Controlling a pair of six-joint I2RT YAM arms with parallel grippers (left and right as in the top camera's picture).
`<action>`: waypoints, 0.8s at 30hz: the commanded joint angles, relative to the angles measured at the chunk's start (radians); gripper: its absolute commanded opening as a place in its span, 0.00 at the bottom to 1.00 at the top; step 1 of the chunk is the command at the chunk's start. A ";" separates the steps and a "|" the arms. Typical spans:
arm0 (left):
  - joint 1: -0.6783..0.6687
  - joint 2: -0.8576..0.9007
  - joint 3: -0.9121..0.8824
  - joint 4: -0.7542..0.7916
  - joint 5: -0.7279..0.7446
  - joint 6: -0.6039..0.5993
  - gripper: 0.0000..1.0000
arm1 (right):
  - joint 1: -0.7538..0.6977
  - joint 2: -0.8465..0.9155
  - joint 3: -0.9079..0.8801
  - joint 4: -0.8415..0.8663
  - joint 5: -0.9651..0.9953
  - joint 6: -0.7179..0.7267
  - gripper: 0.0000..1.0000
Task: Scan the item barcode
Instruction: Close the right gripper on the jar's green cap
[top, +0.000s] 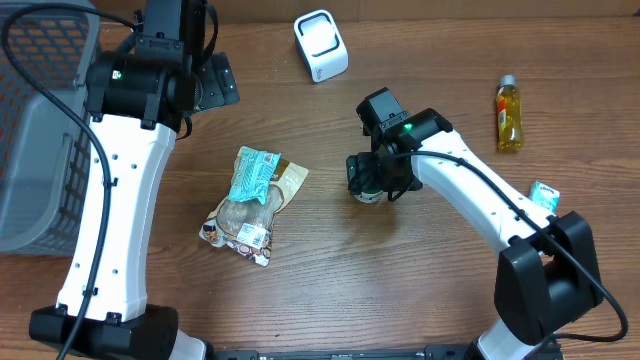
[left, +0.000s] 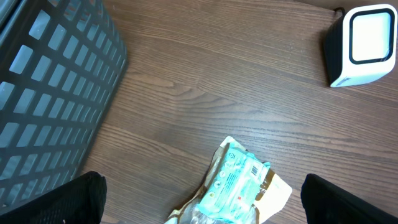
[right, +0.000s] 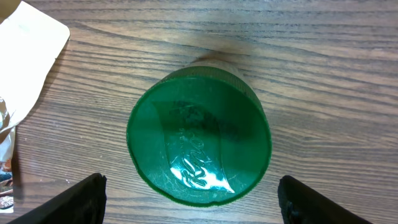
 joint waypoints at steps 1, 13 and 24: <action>-0.001 -0.022 0.020 0.001 -0.014 0.015 1.00 | 0.005 0.013 -0.005 0.005 -0.008 -0.003 0.88; -0.001 -0.022 0.020 0.001 -0.014 0.015 1.00 | 0.005 0.013 -0.005 0.026 -0.009 0.077 1.00; -0.001 -0.022 0.020 0.001 -0.014 0.015 1.00 | 0.005 0.013 -0.005 0.032 -0.020 0.081 1.00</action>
